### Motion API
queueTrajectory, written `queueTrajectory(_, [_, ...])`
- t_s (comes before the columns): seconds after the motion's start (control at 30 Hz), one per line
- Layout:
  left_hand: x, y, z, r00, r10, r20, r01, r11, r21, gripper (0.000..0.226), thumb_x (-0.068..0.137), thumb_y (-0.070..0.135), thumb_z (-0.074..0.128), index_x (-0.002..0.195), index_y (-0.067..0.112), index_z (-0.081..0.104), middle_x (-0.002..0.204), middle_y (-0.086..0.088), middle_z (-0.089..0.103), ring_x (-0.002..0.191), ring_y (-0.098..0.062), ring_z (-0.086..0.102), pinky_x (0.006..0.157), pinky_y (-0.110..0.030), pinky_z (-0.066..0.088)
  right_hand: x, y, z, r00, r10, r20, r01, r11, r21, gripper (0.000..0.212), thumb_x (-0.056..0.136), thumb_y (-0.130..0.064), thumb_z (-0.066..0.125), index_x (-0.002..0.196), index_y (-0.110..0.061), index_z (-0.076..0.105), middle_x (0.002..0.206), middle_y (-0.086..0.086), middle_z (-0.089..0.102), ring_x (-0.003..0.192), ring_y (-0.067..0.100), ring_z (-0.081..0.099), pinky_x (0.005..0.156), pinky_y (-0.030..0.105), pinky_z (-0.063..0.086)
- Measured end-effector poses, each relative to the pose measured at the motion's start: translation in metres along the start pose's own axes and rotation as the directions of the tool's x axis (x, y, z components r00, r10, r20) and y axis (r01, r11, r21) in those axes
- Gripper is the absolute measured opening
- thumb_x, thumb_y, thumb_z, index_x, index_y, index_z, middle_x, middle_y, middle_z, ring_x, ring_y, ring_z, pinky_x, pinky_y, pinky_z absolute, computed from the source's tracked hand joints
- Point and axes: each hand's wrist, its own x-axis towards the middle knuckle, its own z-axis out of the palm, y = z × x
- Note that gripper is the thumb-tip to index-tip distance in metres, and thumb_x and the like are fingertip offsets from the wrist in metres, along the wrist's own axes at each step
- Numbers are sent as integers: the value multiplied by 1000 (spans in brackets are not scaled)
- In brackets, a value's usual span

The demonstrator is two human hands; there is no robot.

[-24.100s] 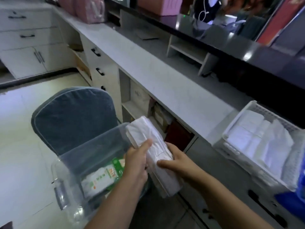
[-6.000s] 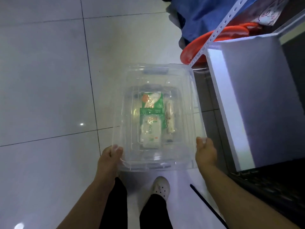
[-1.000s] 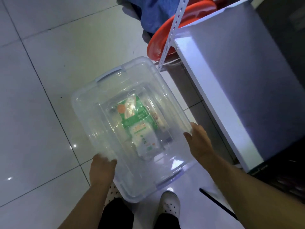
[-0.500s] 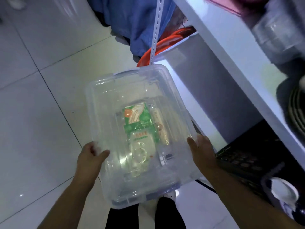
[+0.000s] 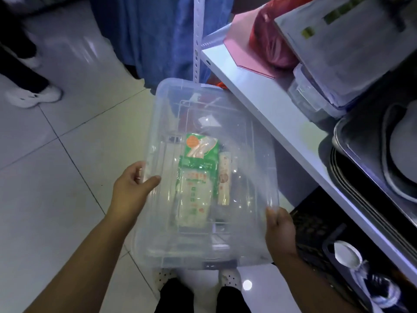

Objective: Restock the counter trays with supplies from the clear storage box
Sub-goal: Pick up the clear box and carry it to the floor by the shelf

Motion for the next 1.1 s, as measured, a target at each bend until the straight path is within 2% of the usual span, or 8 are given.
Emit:
queueTrajectory(0.17, [21,12,15,992,-16,121,15,1000,5,48,79,15,70,125,18,54,110,-7,65,94,-23,64,82,-35,52,6,-3,-6,994,96,-59,-91,992,85,33,78,-42,31,55,-19,28,59,-2,31,53,9,31,52,24,30])
queueTrajectory(0.4, [44,-13,40,964,-110,241,69,982,175,34,77,9,67,111,9,60,96,-8,65,70,-14,59,57,-23,43,17,-3,3,976,204,-73,-195,974,114,27,81,-19,37,56,-18,25,59,-2,27,52,10,24,45,16,24])
queueTrajectory(0.53, [37,-28,38,983,-110,147,105,994,43,24,78,14,68,97,21,57,91,1,64,80,-17,63,60,-27,48,18,1,26,897,416,-149,-369,891,264,30,96,-14,44,80,12,45,74,11,39,68,21,38,57,29,26])
queueTrajectory(0.63, [27,-31,46,953,-261,152,278,954,-110,41,82,18,69,117,5,52,114,-13,58,102,-26,60,82,-43,55,32,-11,43,822,542,-176,-484,827,286,35,97,-28,45,92,7,47,84,17,48,76,27,48,69,29,35])
queueTrajectory(0.73, [21,-23,67,868,-379,322,447,878,-172,50,86,23,65,124,-3,47,118,-14,54,109,-23,58,79,-42,57,57,-26,57,780,615,-116,-545,759,357,39,97,-30,44,112,6,50,100,21,54,94,32,54,77,30,37])
queueTrajectory(0.87, [25,8,102,860,-280,427,393,896,-206,15,89,11,58,98,0,64,92,-9,67,87,-21,63,77,-36,59,78,-39,67,795,604,-66,-536,748,390,35,94,-25,51,115,4,50,112,20,54,105,34,54,95,42,45])
queueTrajectory(0.93, [35,20,115,886,-246,392,360,899,-250,11,88,0,54,87,0,64,85,-13,66,81,-26,57,80,-37,55,75,-40,65,823,567,-32,-520,775,359,30,92,-23,51,107,3,52,101,18,55,96,31,53,86,41,46])
queueTrajectory(1.1, [60,44,144,887,-183,425,304,923,-237,32,88,1,56,118,-4,52,110,-18,63,99,-29,62,96,-41,50,41,-33,56,893,449,17,-429,840,332,9,91,-10,46,88,-4,51,79,8,44,76,21,42,68,27,37])
